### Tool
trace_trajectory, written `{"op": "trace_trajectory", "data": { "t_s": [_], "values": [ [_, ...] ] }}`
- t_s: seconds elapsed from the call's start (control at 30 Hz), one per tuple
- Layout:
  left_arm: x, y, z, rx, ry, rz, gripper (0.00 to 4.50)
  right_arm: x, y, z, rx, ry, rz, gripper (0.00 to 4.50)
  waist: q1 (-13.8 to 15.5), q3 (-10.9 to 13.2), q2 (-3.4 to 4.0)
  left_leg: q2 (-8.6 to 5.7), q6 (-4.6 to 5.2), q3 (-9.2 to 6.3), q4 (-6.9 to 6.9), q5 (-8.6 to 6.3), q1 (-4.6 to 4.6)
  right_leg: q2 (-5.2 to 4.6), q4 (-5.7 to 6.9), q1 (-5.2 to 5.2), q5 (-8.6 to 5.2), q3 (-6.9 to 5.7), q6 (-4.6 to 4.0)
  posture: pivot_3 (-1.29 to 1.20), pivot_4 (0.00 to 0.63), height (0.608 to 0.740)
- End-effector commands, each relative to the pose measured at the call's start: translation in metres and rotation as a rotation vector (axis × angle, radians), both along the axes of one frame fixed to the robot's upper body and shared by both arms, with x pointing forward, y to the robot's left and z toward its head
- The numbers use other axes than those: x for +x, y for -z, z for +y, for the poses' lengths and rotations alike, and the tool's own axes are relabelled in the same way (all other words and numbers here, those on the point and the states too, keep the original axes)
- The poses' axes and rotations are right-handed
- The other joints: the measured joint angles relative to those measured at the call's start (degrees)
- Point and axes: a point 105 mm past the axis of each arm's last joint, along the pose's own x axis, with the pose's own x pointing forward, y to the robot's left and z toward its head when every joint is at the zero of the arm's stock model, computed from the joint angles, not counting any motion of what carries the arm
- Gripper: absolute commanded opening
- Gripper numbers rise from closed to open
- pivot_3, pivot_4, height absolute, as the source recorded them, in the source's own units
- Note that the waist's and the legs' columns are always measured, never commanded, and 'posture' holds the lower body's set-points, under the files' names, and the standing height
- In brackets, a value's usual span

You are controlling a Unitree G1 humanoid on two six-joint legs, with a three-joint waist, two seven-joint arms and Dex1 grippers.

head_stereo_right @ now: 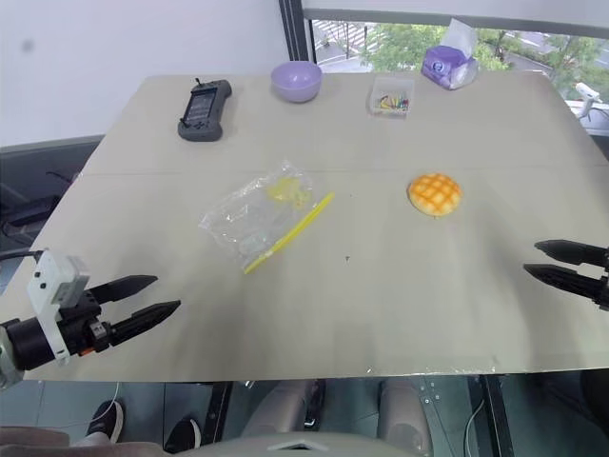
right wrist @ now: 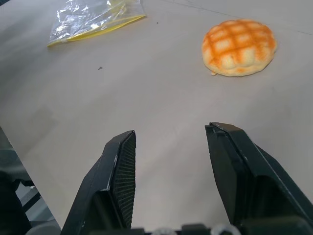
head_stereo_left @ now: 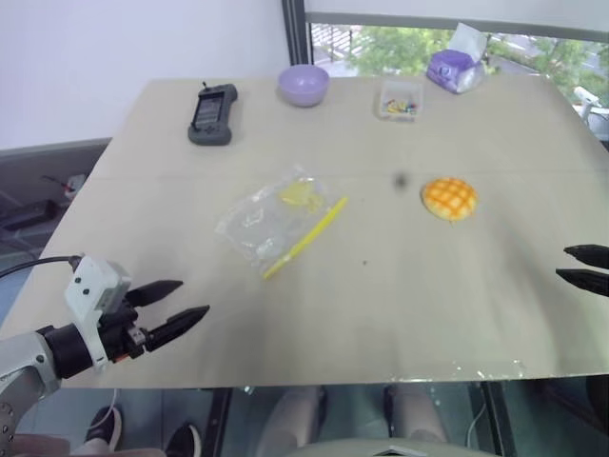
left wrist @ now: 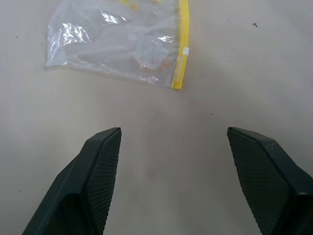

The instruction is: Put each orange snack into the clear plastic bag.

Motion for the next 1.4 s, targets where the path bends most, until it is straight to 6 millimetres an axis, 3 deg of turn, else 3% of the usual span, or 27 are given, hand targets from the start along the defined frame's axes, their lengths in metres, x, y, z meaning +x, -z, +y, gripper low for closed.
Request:
{"op": "trace_trajectory", "data": {
  "t_s": [0.03, 0.73, 0.97, 1.1, 1.27, 1.4],
  "values": [
    [0.003, -0.014, -0.001, 0.038, 0.011, -0.084, 3.67, 0.0, -0.011, -0.004, -0.021, -0.006, -0.052, 2.44, 0.0, 0.0, 0.0, 0.0, 0.0, 0.0, 0.0, 0.0, 0.0, 0.0, 0.0, 0.0, 0.0, 0.0, 0.0, 0.0, 0.15, 0.74],
    [0.013, -0.013, 0.0, 0.057, -0.003, -0.124, 3.67, 0.001, -0.012, -0.001, -0.013, -0.025, -0.075, 2.44, -0.01, 0.0, 0.0, -0.01, 0.0, -0.01, -0.02, 0.0, -0.02, -0.01, -0.03, -0.01, 0.0, -0.01, 0.0, 0.0, 0.15, 0.74],
    [0.024, 0.001, -0.005, 0.148, -0.016, -0.114, 3.67, 0.003, -0.011, 0.003, -0.009, -0.033, -0.079, 2.44, 0.0, 0.0, 0.0, -0.01, 0.0, -0.01, -0.02, 0.0, -0.02, -0.01, -0.04, 0.0, 0.0, -0.01, 0.0, 0.0, 0.15, 0.74],
    [0.039, 0.02, -0.023, 0.286, 0.007, -0.119, 3.67, 0.007, -0.013, 0.012, 0.004, -0.052, -0.1, 2.44, 0.06, 0.0, 0.0, -0.02, 0.01, -0.01, -0.02, 0.0, -0.01, -0.01, -0.02, 0.0, 0.01, -0.01, 0.01, 0.0, 0.15, 0.74],
    [0.055, 0.038, -0.061, 0.377, 0.108, -0.222, 3.67, 0.011, -0.014, 0.022, 0.016, -0.067, -0.119, 2.44, 0.17, 0.0, 0.0, -0.05, 0.0, -0.02, -0.02, 0.0, -0.04, -0.01, -0.01, -0.01, 0.01, 0.0, 0.02, 0.0, 0.15, 0.74],
    [0.065, 0.044, -0.065, 0.541, 0.147, -0.291, 3.67, 0.01, -0.015, 0.024, 0.016, -0.066, -0.123, 2.44, 0.21, 0.01, -0.02, -0.07, 0.0, -0.01, -0.04, 0.0, -0.07, -0.02, -0.02, -0.06, 0.02, 0.02, 0.02, 0.0, 0.15, 0.74]
  ]
}}
